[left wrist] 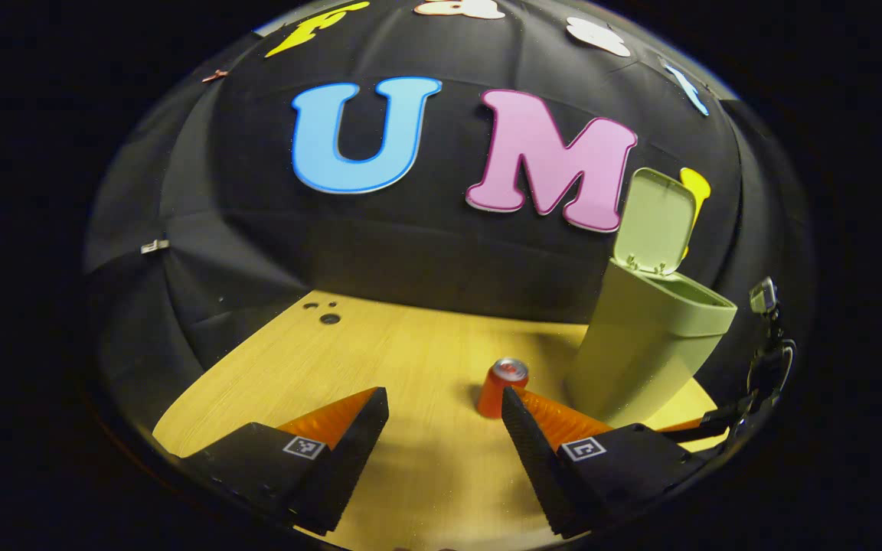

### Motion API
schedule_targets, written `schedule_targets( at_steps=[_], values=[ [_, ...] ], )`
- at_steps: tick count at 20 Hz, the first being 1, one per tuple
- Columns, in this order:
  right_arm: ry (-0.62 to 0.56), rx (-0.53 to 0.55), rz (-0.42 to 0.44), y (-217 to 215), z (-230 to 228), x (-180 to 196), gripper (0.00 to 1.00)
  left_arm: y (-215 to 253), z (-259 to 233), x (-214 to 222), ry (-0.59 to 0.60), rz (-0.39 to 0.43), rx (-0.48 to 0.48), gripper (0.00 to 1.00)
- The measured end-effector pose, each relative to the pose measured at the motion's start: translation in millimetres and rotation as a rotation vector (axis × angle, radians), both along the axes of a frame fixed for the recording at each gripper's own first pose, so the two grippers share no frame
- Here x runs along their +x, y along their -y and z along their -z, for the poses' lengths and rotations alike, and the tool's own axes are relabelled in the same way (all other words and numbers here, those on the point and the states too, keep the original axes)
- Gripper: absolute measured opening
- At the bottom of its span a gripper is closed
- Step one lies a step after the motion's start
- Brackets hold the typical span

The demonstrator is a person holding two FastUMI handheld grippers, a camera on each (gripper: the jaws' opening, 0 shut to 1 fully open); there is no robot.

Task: Press the lid of the desktop garbage bin to open it, pick up the crumpled paper on the desktop and throw it into the bin, then pick up the pop can on the desktop and drop it into the bin, and finally close the garbage bin lid.

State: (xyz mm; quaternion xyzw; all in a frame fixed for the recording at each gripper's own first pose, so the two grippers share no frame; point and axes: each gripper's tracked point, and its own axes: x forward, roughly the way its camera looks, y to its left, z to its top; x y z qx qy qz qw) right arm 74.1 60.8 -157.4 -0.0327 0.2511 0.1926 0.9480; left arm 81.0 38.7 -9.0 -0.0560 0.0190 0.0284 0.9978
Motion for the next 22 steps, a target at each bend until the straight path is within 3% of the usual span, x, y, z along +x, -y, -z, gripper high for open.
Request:
schedule_targets(
  at_steps=[8, 14, 22],
  values=[
    [0.025, -0.018, -0.052, -55, -5, 51, 0.99, -43, 46, -41, -0.084, -0.106, -0.017, 0.96],
    [0.025, -0.007, -0.033, -78, -7, 97, 0.99, -77, 70, -67, -0.140, -0.191, -0.054, 0.96],
    [0.018, -0.007, 0.011, -96, -1, 157, 0.99, -93, 93, -80, -0.207, -0.240, -0.080, 0.96]
  ],
)
